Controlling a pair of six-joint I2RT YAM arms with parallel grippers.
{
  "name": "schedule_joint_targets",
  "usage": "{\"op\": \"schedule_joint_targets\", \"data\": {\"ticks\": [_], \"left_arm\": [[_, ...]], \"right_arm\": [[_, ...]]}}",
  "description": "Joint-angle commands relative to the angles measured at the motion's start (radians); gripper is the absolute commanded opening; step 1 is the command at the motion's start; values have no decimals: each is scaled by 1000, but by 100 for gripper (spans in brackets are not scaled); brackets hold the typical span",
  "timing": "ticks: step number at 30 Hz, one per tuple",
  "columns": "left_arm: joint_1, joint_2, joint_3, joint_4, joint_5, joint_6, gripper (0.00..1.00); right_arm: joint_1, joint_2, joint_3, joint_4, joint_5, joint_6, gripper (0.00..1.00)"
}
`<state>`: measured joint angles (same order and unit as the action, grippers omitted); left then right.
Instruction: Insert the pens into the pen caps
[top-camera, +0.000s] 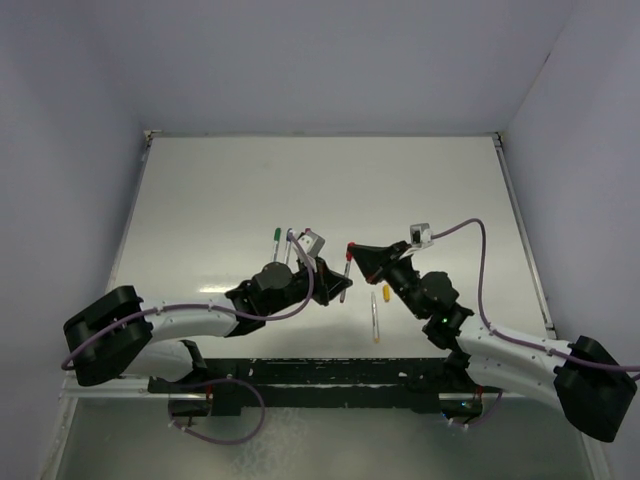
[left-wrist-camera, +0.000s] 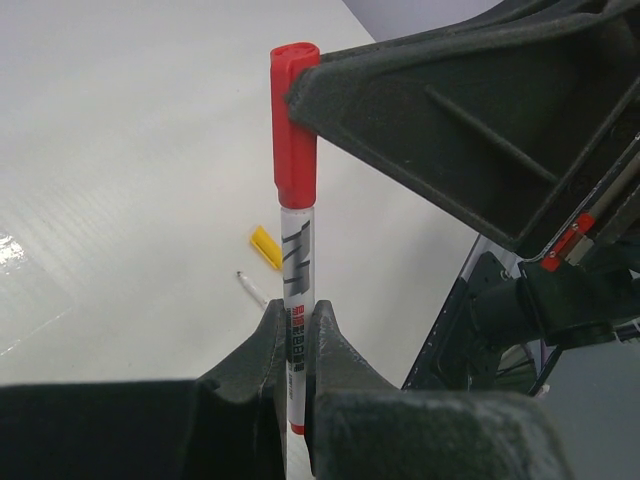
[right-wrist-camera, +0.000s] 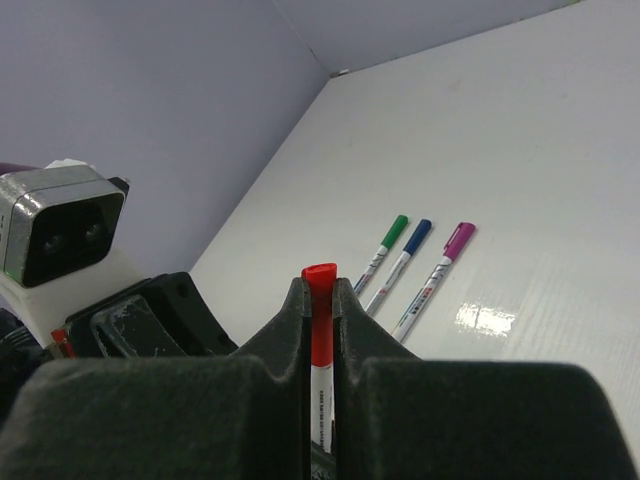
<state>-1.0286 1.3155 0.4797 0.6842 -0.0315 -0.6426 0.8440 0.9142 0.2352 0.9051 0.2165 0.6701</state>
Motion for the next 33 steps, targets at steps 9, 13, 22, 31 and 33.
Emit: {"op": "schedule_joint_targets", "data": {"ticks": [9,13,22,31,33], "left_arm": [[11,-128,68,90,-105,89,0],[26,-143,90,79,-101,108,0],[73,-158,116,115,-62,115,0],[117,-194,133,110,-61,146,0],[134,-205,137,103,-58,149,0]], "right_arm": [[6,78,38,-180,-147,-8,0],[11,98,38,-211,-162,-6,0],[45,172,33,-242,-174,-6,0],[103,250,41,-262,-180,-6,0],[115,262,44,-272,-187,-6,0]]}}
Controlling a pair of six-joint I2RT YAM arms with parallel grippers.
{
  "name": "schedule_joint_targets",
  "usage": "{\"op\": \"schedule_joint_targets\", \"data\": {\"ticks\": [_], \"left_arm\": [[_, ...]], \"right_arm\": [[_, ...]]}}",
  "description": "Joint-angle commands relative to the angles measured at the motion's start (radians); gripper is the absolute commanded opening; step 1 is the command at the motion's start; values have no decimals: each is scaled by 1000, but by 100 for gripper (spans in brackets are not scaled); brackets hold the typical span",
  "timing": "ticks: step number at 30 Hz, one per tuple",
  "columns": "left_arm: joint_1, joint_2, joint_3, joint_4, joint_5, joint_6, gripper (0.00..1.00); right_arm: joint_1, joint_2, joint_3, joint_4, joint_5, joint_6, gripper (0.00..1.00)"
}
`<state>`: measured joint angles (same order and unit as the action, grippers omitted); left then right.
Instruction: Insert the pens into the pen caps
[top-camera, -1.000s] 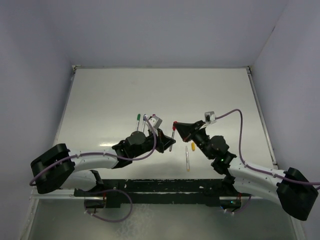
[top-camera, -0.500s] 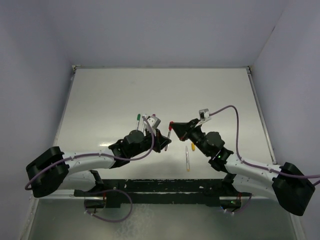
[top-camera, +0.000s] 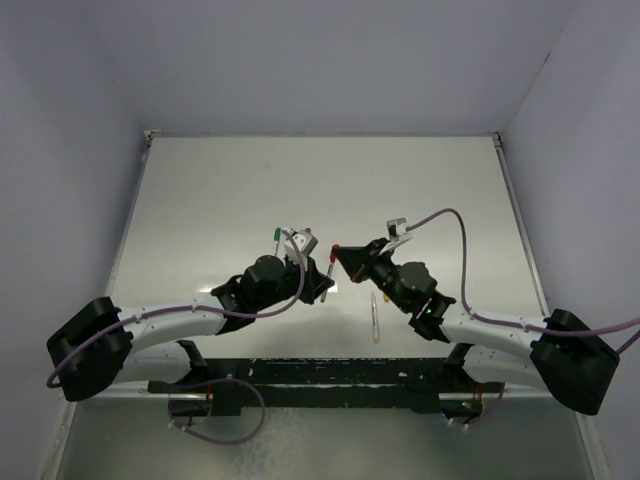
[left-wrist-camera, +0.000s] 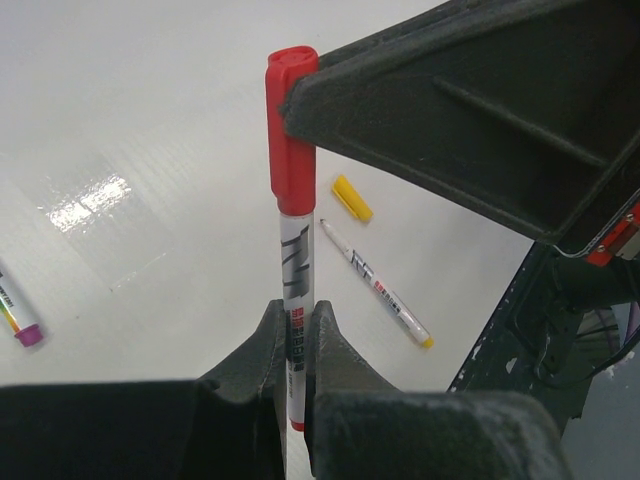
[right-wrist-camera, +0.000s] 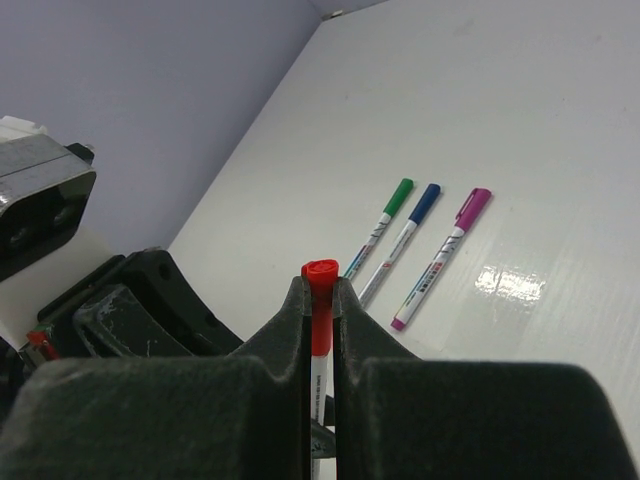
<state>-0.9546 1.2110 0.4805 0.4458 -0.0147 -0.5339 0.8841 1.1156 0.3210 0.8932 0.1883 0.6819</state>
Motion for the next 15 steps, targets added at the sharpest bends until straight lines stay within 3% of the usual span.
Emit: {"op": "schedule_joint_targets", "data": {"ticks": [1,15], "left_arm": [[69,-106,138,340,-72,40,0],[124,-126,141,344,-76,58,0]], "right_arm": [[80,67,-41,-264,-162,-18,0],[169,167,7,-324,-217,-17,0]]}}
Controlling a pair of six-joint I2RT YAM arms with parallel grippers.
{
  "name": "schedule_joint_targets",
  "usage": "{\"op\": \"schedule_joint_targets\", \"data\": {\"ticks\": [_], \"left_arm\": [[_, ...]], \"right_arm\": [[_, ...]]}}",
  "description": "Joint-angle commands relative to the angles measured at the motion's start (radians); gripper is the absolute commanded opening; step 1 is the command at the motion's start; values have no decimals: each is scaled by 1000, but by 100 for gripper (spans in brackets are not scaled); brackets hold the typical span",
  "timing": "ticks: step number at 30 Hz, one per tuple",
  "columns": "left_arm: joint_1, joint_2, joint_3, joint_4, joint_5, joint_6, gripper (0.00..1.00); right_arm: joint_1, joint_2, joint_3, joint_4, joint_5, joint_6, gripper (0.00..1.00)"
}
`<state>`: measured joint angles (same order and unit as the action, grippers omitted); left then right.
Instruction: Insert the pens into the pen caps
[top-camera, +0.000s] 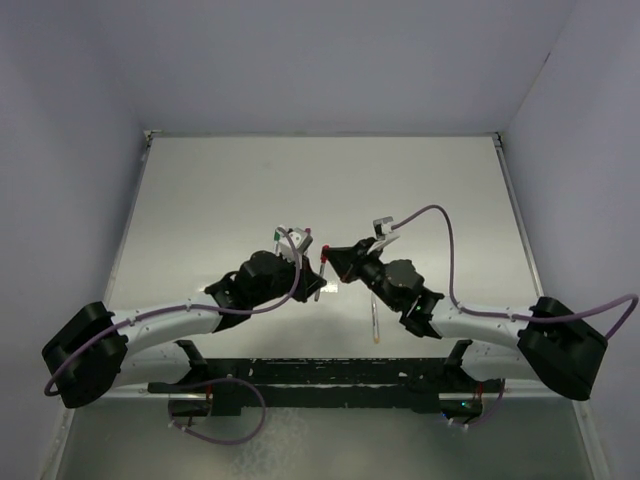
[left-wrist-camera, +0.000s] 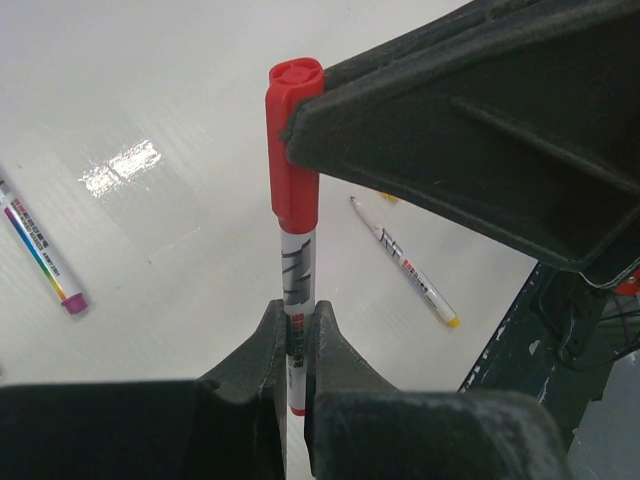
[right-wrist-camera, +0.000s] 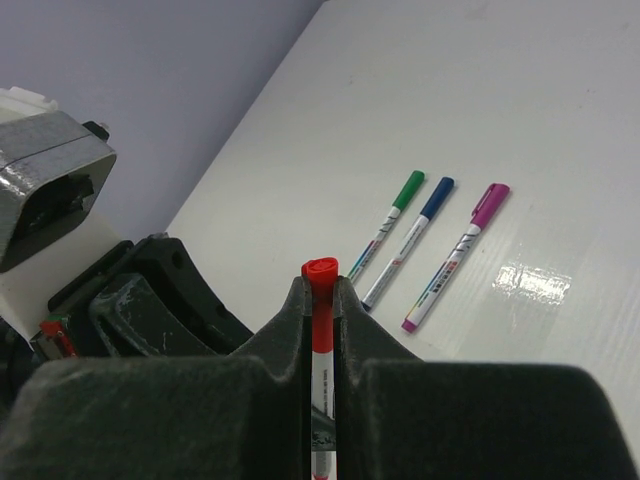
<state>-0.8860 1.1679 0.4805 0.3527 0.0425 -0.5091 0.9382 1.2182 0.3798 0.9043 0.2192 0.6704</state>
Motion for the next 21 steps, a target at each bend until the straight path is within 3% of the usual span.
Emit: {"op": "schedule_joint_targets", "data": {"ticks": [1,8,15,20,21], "left_arm": [[58,-86,141,435,-137,35,0],[63,-96,135,379,-118,36,0],[62,-170,30,300,-109,-13,0],[62,-207,-17,297,-106,-37,0],[64,-209,-15,296,-103,-35,0]], "right_arm": [[121,70,-51,-336,-251,-3,0],[148,60,-26,-361,-142,11,0],[147,-61,71,-538,86,-12,0],[146,-65,202,-694,201,-120,0],[146,-54,229,-714,208,-128,9]]}}
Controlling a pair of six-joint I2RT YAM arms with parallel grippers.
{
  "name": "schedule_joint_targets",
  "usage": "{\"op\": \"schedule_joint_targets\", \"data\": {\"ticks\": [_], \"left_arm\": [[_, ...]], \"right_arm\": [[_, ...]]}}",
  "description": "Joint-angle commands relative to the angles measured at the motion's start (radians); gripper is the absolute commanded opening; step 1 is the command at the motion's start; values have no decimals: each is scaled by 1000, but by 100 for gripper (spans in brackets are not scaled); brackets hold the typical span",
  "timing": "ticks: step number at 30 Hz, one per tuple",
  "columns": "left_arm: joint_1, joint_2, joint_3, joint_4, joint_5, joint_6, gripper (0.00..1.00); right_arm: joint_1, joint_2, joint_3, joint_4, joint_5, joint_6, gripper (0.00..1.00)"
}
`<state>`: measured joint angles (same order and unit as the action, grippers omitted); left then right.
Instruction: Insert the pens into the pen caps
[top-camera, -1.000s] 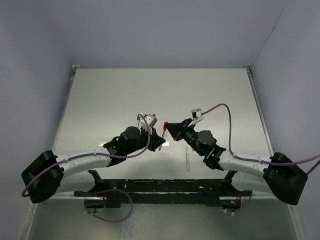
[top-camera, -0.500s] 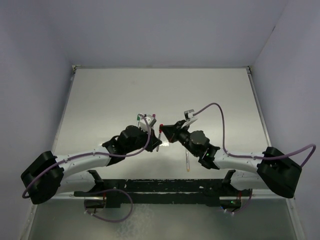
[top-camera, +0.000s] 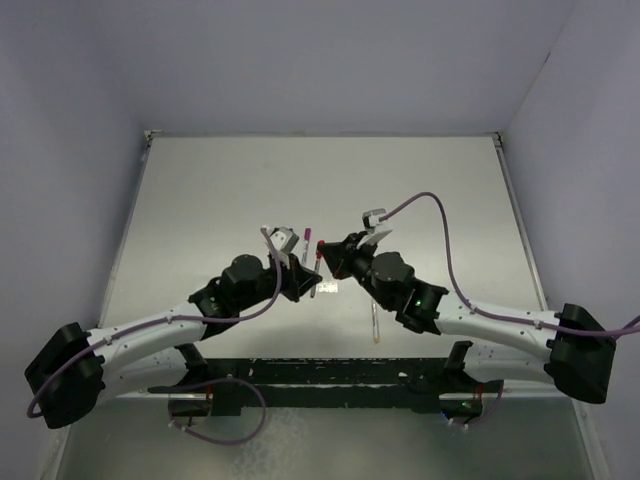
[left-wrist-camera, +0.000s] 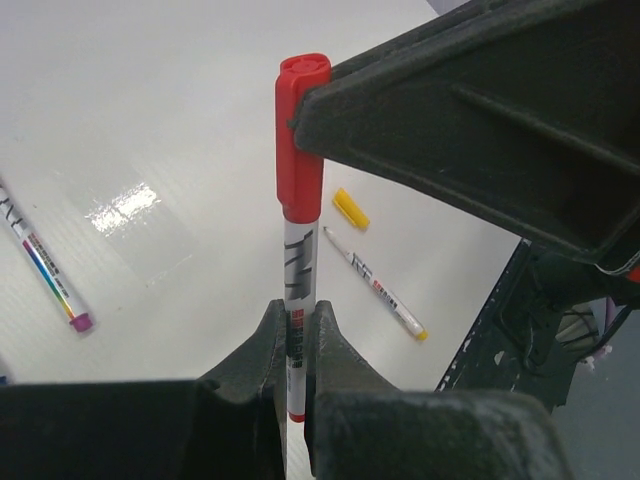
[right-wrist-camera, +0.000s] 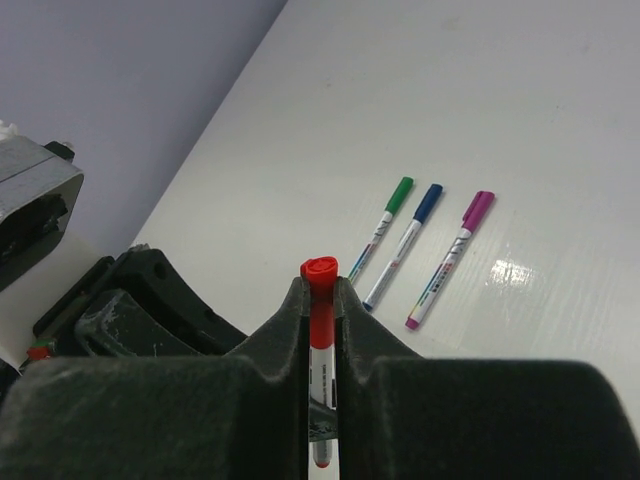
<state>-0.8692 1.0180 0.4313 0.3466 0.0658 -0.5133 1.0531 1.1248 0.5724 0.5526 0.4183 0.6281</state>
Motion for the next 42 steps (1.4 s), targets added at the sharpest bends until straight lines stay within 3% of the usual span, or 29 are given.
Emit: {"op": "schedule_joint_targets", "data": {"ticks": [1,3,11,17,23,28,34,42], "left_arm": [[46,-59,39,303,-121,-27,0],[45,-59,53,300,-116,-19,0],[46,-68,93,250,-99,1,0],[45,-4,181,30,-151,8,0],[45,177,317,-210,-195,26,0],[46,383,441,-306,-188,31,0],[46,574,595,-423,-237,32,0],[46,720,697,-506,-281,-7,5]], "right_arm": [[31,47,46,-381,11,-89,18],[32,58,59,-392,23,-86,26],[32,64,50,-423,72,-55,33],[32,10,44,-472,125,-50,33],[32,-154,40,-670,302,51,33],[32,-341,32,-797,404,75,33],[32,-487,17,-845,426,55,33],[32,-497,-9,-846,405,69,33]]}}
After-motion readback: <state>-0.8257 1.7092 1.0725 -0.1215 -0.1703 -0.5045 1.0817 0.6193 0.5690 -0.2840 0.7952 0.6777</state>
